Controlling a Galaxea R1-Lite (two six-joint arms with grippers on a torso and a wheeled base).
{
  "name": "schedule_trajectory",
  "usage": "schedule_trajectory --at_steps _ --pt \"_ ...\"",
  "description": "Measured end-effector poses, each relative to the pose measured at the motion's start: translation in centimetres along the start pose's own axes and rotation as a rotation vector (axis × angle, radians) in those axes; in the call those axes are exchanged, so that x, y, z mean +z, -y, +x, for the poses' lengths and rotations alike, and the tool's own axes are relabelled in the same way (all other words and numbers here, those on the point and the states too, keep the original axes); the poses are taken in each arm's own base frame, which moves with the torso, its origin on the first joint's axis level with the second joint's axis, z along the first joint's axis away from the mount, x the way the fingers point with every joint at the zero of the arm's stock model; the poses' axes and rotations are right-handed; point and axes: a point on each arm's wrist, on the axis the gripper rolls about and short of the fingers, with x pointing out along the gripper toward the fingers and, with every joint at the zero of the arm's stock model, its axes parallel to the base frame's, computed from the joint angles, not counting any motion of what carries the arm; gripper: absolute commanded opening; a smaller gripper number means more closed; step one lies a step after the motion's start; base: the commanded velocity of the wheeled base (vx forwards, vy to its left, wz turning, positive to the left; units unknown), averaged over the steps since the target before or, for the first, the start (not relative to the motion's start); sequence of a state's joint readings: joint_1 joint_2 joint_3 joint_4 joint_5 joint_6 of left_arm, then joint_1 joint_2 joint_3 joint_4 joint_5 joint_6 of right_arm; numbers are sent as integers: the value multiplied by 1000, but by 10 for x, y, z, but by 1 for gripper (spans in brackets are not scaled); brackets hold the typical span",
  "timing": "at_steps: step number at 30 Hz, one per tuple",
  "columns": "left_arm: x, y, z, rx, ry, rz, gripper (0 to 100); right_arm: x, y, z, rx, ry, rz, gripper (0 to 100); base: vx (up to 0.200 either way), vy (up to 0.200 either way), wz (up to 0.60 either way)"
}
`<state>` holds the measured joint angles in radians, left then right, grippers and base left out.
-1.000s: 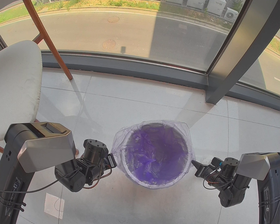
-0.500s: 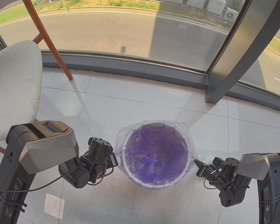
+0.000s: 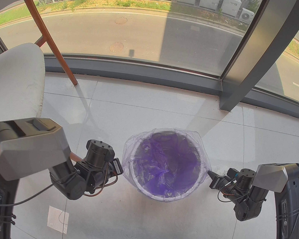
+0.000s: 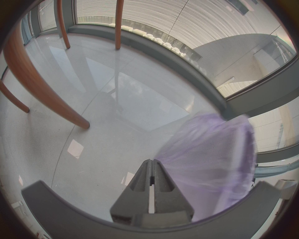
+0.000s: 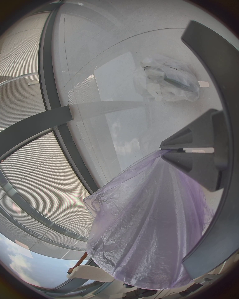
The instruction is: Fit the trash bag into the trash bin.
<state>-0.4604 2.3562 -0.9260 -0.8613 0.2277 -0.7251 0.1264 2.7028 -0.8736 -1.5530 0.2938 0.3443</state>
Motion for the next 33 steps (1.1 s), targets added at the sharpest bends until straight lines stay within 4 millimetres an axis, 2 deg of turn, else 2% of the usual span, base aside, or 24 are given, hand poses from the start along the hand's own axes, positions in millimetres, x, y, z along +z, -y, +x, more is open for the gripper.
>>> schedule_trajectory --at_steps 4,8,10,13,14,18,22,28,33 --pt "18 14 -41 -64 23 -4 0 0 0 0 0 -1 3 0 0 0 0" --pt "32 25 -92 -143 45 -3 0 0 0 0 0 -2 5 0 0 0 0" --pt "36 27 -121 -185 53 -1 0 0 0 0 0 -1 7 0 0 0 0" --pt "35 22 -155 -219 53 4 0 -1 0 0 -1 -3 10 0 0 0 0" --pt "35 19 -165 -229 51 6 0 -1 0 -1 -1 -3 11 100 0 0 0" --pt "34 11 -194 -263 58 6 0 -1 0 -1 0 -6 11 100 0 0 0" --pt "37 9 -208 -289 83 -3 0 -2 -1 -1 -1 -7 14 100 0 0 0" --pt "38 7 -215 -301 98 0 0 -3 -1 -5 0 -23 14 100 0 0 0" --pt "40 5 -222 -331 128 -10 0 3 -8 -18 1 -42 25 100 0 0 0"
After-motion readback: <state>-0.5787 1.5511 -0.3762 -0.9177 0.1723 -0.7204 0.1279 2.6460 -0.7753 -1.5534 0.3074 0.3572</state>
